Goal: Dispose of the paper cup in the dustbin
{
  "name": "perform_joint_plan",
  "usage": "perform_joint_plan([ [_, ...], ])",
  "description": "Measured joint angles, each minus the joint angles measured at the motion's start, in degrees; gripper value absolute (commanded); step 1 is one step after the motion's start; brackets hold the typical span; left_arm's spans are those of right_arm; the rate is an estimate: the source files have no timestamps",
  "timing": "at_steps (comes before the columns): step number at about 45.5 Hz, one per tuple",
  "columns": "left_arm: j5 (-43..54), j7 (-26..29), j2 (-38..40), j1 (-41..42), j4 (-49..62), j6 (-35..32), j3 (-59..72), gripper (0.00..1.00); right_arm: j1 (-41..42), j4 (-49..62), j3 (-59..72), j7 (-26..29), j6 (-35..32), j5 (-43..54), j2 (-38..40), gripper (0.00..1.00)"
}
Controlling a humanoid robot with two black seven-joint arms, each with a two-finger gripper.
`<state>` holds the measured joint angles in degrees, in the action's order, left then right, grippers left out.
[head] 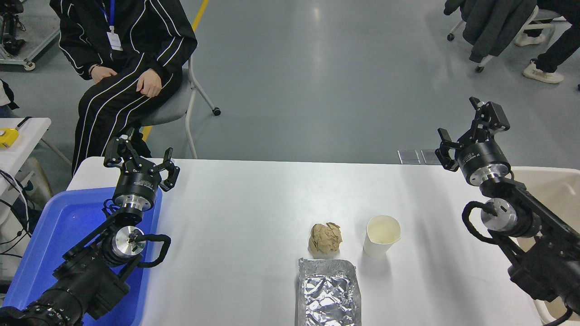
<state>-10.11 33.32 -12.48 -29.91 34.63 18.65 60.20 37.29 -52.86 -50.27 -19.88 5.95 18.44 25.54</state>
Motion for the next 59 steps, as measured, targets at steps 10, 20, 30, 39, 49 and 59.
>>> perform_joint_plan([
  [10, 0.0, 0.0, 0.0, 0.0, 0.0, 0.0, 0.0, 1.00, 12.4, 0.0, 25.1, 0.1, -0.1, -0.1, 8.4, 1.00],
  [20, 0.0, 0.0, 0.0, 0.0, 0.0, 0.0, 0.0, 1.00, 28.9, -0.5, 56.5, 0.1, -2.2, 0.0, 12.7, 1.00],
  [30, 0.0, 0.0, 0.0, 0.0, 0.0, 0.0, 0.0, 1.00, 39.5, -1.9, 72.6, 0.0, -10.1, 1.7, 14.0, 1.00],
  [39, 0.0, 0.0, 0.0, 0.0, 0.0, 0.0, 0.0, 1.00, 46.0, -5.8, 81.0, 0.0, -15.1, 10.5, 13.4, 1.00],
  [49, 0.0, 0.0, 0.0, 0.0, 0.0, 0.0, 0.0, 1.00, 50.9, -8.4, 90.1, 0.0, -16.9, 18.5, 8.4, 1.00],
  [59, 0.0, 0.0, 0.0, 0.0, 0.0, 0.0, 0.0, 1.00, 52.2, -6.6, 96.6, 0.1, -17.1, 21.5, 1.1, 0.99],
])
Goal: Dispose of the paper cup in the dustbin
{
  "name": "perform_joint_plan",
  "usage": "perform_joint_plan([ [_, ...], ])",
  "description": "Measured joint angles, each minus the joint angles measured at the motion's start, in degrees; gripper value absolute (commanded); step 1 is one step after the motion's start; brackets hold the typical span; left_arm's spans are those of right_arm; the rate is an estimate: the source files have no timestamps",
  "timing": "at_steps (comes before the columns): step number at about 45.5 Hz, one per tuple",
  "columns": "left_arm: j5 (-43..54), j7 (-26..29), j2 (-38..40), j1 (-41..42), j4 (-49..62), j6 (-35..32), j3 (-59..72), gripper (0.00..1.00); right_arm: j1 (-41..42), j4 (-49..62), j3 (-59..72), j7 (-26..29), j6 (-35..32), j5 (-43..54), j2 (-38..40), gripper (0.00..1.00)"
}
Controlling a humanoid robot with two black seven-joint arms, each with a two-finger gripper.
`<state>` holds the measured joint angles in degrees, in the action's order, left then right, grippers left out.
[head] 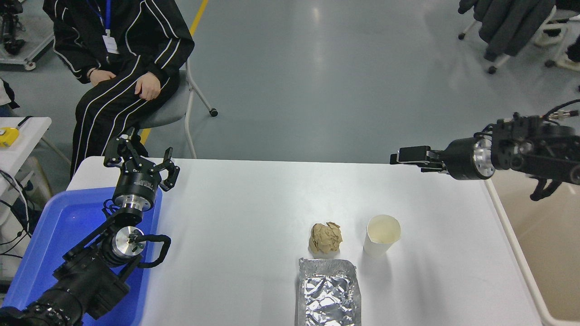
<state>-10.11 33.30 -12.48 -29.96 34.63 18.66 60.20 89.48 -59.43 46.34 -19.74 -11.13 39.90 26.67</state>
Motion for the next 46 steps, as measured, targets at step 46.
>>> perform_joint_plan([
  [46, 0.0, 0.0, 0.0, 0.0, 0.0, 0.0, 0.0, 1.00, -9.6, 7.0, 3.9, -0.3, 5.6, 2.6, -6.4, 0.99],
])
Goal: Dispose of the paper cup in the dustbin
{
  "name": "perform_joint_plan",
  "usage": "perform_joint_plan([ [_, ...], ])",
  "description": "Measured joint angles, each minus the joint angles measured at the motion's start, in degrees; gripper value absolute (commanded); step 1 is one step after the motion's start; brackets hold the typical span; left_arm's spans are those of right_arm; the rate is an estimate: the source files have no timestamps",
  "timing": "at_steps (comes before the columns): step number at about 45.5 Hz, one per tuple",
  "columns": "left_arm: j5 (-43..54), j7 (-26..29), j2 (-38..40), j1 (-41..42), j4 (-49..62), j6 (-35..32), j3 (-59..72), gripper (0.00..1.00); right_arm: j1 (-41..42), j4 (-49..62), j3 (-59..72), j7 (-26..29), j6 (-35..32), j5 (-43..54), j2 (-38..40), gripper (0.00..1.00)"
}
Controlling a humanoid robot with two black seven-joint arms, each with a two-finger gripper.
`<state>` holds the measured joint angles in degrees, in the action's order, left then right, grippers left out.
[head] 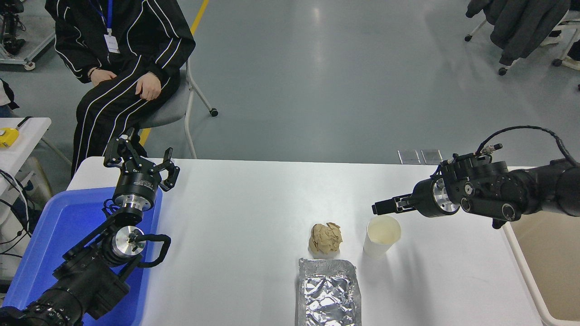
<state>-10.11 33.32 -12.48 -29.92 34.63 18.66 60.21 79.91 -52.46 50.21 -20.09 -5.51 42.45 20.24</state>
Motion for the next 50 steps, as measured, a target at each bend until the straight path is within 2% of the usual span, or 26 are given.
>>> perform_joint_plan([
  [12, 0.0, 0.0, 0.0, 0.0, 0.0, 0.0, 0.0, 1.00, -2.0, -0.1, 0.0, -0.1, 0.1, 2.9, 0.9, 0.97],
  [18, 0.0, 0.0, 0.0, 0.0, 0.0, 0.0, 0.0, 1.00, -2.6, 0.0, -0.1, -0.2, 0.2, 3.7, 1.1, 0.89],
  [21, 0.0, 0.0, 0.0, 0.0, 0.0, 0.0, 0.0, 1.00, -2.9, 0.1, -0.1, -0.2, 0.5, 4.1, 1.1, 0.80],
  [23, 0.0, 0.0, 0.0, 0.0, 0.0, 0.0, 0.0, 1.00, -3.1, 0.2, -0.1, -0.2, 0.9, 4.4, 1.1, 0.70],
  [24, 0.0, 0.0, 0.0, 0.0, 0.0, 0.0, 0.0, 1.00, -3.2, 0.2, -0.1, -0.2, 1.1, 4.5, 1.1, 0.62],
  [25, 0.0, 0.0, 0.0, 0.0, 0.0, 0.0, 0.0, 1.00, -3.3, 0.2, -0.1, -0.2, 1.4, 4.6, 1.1, 0.37],
  [26, 0.0, 0.0, 0.0, 0.0, 0.0, 0.0, 0.0, 1.00, -3.4, 0.3, -0.1, -0.2, 1.7, 4.8, 1.0, 0.27],
  [27, 0.0, 0.0, 0.0, 0.0, 0.0, 0.0, 0.0, 1.00, -3.4, 0.3, -0.1, -0.2, 1.8, 4.8, 1.0, 0.23],
  [37, 0.0, 0.0, 0.0, 0.0, 0.0, 0.0, 0.0, 1.00, -3.9, 0.2, 0.0, -0.4, 2.5, 5.4, 0.8, 0.20],
  [43, 0.0, 0.0, 0.0, 0.0, 0.0, 0.0, 0.0, 1.00, -4.2, 0.2, 0.0, -0.6, 2.7, 5.6, 0.8, 0.00],
  [50, 0.0, 0.0, 0.0, 0.0, 0.0, 0.0, 0.0, 1.00, -4.4, 0.2, 0.1, -1.4, 2.7, 5.8, 0.7, 0.00],
])
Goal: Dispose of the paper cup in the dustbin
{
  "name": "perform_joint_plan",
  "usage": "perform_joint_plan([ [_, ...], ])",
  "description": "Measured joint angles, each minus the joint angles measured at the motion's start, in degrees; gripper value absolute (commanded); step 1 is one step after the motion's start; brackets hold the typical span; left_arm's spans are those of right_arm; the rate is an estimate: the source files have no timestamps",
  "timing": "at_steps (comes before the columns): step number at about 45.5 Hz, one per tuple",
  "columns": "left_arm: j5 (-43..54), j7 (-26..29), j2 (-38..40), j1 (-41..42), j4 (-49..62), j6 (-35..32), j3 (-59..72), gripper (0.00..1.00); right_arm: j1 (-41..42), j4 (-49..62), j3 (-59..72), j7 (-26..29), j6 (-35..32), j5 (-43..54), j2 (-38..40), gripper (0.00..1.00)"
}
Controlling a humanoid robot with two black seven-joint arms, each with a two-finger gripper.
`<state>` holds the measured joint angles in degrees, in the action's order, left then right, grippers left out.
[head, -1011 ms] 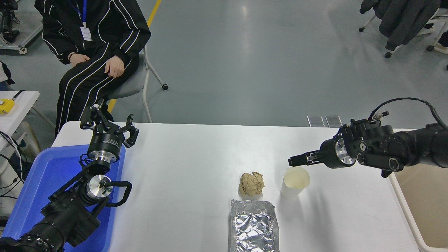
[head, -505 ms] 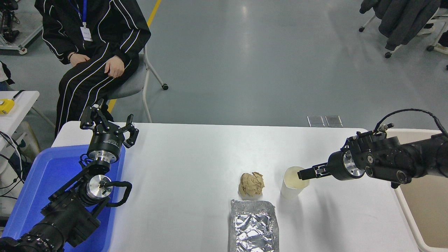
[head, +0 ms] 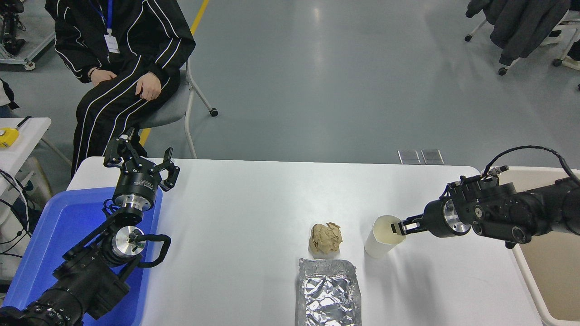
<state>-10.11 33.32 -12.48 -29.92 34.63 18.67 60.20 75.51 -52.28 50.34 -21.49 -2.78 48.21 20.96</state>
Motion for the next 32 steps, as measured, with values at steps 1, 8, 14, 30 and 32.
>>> perform_joint_plan([
  [1, 0.0, 0.0, 0.0, 0.0, 0.0, 0.0, 0.0, 1.00, 0.0, 0.0, 0.0, -0.2, 0.0, 0.0, 0.0, 0.00],
  [8, 0.0, 0.0, 0.0, 0.0, 0.0, 0.0, 0.0, 1.00, -0.1, 0.0, 0.1, -0.7, 0.0, 0.1, 0.0, 0.00],
  [14, 0.0, 0.0, 0.0, 0.0, 0.0, 0.0, 0.0, 1.00, -0.1, 0.0, 0.1, -1.0, 0.1, 0.1, 0.0, 0.00],
  [30, 0.0, 0.0, 0.0, -0.1, 0.0, 0.0, 0.0, 1.00, 1.9, 0.1, -5.3, -1.3, 0.2, -0.2, 2.7, 0.00],
  [32, 0.0, 0.0, 0.1, -0.1, 0.0, 0.0, 0.0, 1.00, 2.3, 0.1, -6.4, -1.3, 0.2, -0.3, 3.3, 0.00],
])
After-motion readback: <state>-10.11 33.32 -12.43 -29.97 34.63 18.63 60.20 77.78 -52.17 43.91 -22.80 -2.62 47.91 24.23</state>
